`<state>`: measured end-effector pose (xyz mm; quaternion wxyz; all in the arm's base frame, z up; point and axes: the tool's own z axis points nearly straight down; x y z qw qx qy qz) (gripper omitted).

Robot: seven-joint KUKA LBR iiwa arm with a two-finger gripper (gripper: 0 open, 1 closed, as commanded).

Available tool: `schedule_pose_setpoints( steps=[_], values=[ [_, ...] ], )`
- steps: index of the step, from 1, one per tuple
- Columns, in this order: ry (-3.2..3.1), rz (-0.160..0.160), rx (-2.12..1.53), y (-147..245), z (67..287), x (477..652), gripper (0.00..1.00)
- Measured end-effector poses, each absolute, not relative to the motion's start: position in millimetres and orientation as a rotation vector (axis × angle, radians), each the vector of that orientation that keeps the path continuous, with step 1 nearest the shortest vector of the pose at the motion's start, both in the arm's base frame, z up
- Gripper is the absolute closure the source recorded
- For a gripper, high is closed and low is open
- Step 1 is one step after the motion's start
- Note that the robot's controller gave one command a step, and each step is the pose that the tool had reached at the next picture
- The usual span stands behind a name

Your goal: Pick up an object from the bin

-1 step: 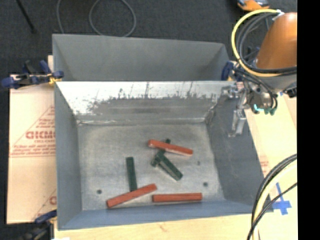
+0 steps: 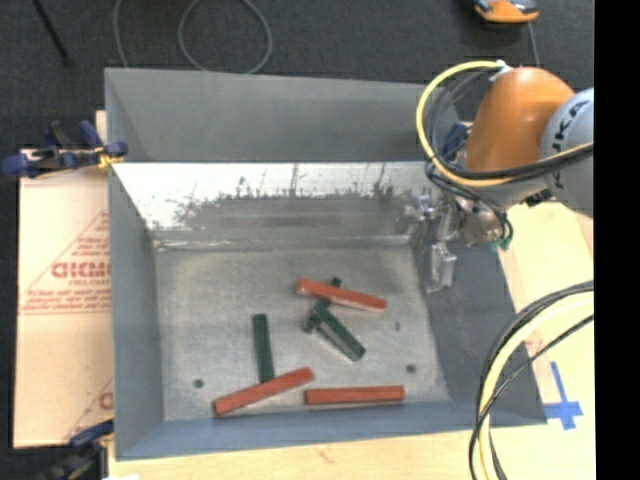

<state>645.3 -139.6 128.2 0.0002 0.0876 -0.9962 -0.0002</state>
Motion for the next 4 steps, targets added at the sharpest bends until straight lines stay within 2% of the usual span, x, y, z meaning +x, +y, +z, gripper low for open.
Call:
schedule_pose_setpoints(
  steps=[1, 2, 3, 4],
  values=[
    [-2.94, 0.009, 1.136, -90.1, 72.8, 645.8, 0.0],
    [-2.389, 0.001, 2.046, 3.0, 112.0, 612.6, 0.0],
    [-1.859, -0.001, 2.533, 0.2, 120.7, 582.2, 0.0],
    [-1.925, 0.003, 2.487, -8.7, 108.6, 626.4, 0.0]
  ],
)
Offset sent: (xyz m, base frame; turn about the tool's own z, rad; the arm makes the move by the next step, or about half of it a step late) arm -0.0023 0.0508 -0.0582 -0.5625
